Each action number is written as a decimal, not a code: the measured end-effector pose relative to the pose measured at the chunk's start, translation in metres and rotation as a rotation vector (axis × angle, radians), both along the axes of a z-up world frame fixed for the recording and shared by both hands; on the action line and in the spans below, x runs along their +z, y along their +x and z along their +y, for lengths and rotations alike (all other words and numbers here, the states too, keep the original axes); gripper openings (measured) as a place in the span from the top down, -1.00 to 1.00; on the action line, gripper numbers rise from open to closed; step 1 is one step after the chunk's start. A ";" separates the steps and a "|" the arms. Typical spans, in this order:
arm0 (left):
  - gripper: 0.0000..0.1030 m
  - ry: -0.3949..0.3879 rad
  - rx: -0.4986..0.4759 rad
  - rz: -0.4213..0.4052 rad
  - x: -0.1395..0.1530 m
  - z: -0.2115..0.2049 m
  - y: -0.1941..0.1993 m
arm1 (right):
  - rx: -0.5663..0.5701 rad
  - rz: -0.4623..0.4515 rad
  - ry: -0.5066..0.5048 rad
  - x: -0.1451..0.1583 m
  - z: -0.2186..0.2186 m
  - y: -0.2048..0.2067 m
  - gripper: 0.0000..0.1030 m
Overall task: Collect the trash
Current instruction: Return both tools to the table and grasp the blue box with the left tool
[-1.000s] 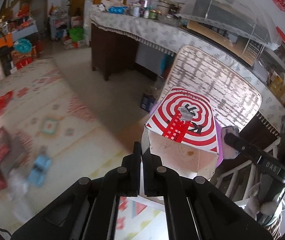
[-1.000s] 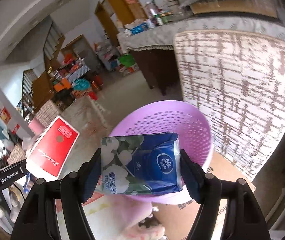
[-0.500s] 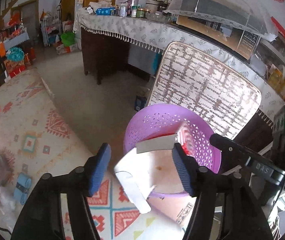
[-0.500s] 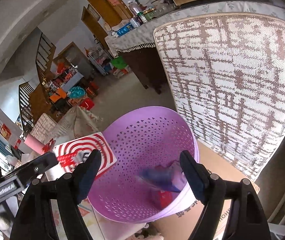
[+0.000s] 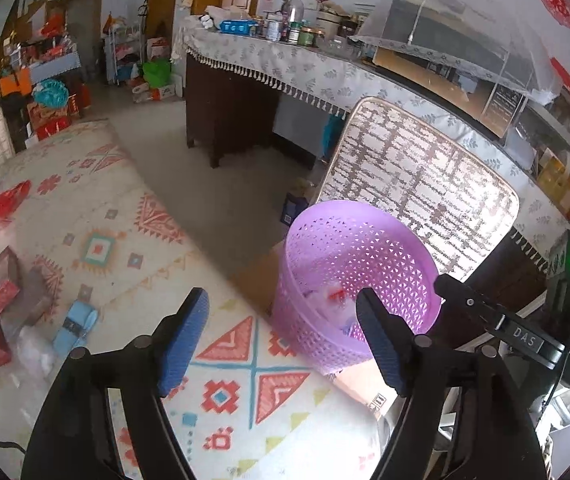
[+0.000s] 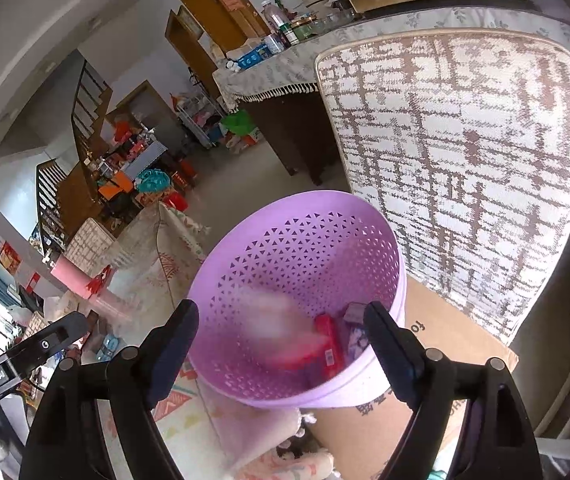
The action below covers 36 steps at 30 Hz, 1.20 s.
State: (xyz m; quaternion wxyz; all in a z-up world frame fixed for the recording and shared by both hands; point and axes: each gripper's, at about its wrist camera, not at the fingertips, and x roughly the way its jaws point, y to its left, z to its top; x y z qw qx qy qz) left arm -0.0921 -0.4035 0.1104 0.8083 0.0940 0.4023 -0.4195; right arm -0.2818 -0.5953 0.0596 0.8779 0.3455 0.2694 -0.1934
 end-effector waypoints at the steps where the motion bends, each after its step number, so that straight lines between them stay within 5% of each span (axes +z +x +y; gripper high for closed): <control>1: -0.45 -0.004 0.006 0.001 0.002 0.006 0.000 | 0.001 0.003 -0.008 0.002 0.003 -0.002 -0.71; 6: -0.67 -0.008 0.075 -0.046 0.011 0.053 -0.005 | 0.030 0.010 -0.037 0.012 0.025 -0.002 -0.72; 18: -0.68 0.021 0.312 -0.044 -0.001 0.220 0.009 | 0.206 0.032 -0.080 0.016 0.117 0.032 -0.74; 27: -0.68 0.145 0.514 -0.087 -0.024 0.344 0.093 | 0.292 0.075 -0.108 0.013 0.171 0.055 -0.74; 36: -0.68 0.103 0.467 0.042 -0.059 0.376 0.177 | 0.337 0.119 -0.135 0.016 0.208 0.074 -0.75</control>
